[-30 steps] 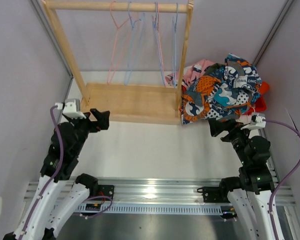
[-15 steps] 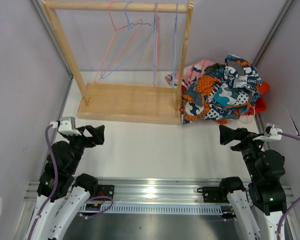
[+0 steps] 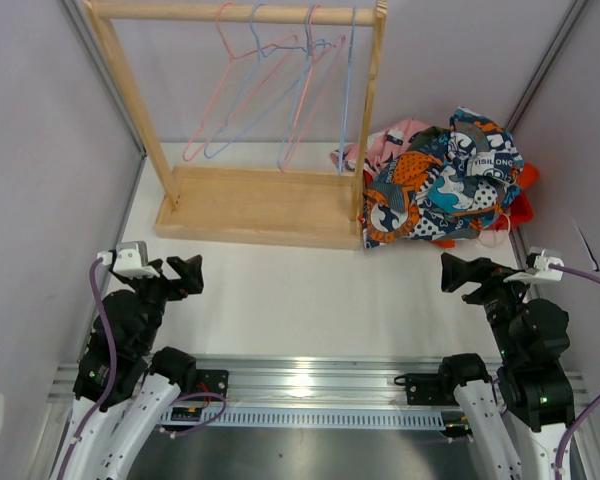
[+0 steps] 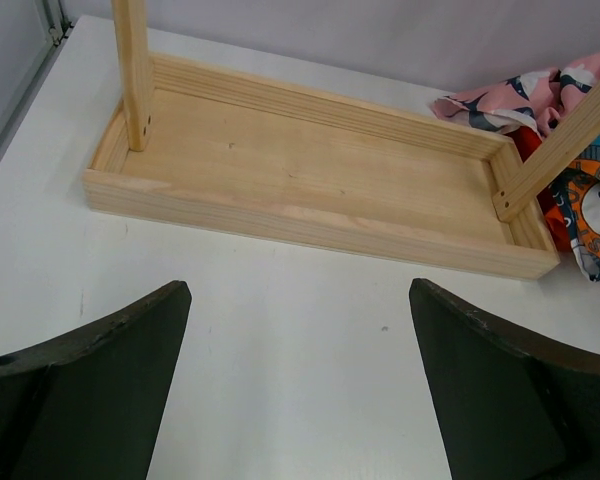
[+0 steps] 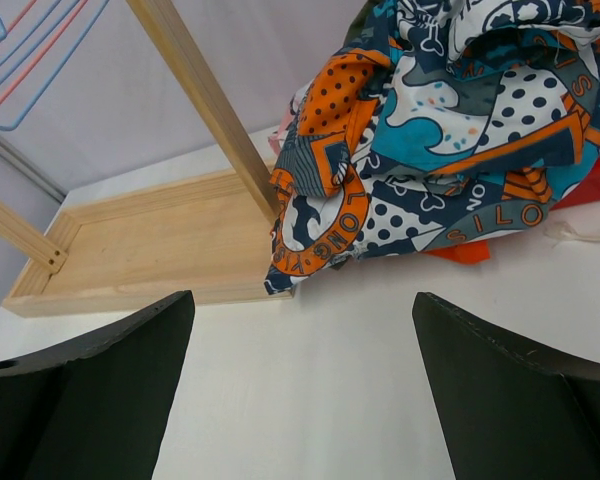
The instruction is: Remove the shorts from the hanger
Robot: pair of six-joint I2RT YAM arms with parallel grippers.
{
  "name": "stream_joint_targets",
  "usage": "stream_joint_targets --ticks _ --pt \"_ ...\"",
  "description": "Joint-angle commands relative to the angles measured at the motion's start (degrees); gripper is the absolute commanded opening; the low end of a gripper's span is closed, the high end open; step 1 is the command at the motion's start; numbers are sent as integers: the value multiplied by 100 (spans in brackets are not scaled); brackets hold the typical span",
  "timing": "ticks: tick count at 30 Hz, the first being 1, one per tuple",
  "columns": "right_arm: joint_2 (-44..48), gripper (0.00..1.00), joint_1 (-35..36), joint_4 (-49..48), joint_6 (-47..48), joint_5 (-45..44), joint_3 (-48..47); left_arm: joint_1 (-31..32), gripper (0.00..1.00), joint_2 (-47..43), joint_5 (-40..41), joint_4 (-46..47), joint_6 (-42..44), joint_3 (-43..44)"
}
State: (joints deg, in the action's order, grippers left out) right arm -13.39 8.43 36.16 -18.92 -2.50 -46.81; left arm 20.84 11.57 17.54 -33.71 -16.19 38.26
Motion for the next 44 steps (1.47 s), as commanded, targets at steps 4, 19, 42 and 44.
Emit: stream_joint_targets --ticks 4,19,42,44 --pt "82 99 1 -118 134 119 5 25 97 20 39 102 124 -29" --pt "126 100 -8 -127 125 162 5 25 97 20 48 93 107 -20" --pt "223 99 10 -206 107 189 31 25 96 293 145 40 63 32" --pt "223 100 36 -180 116 189 23 25 96 372 127 49 63 23"
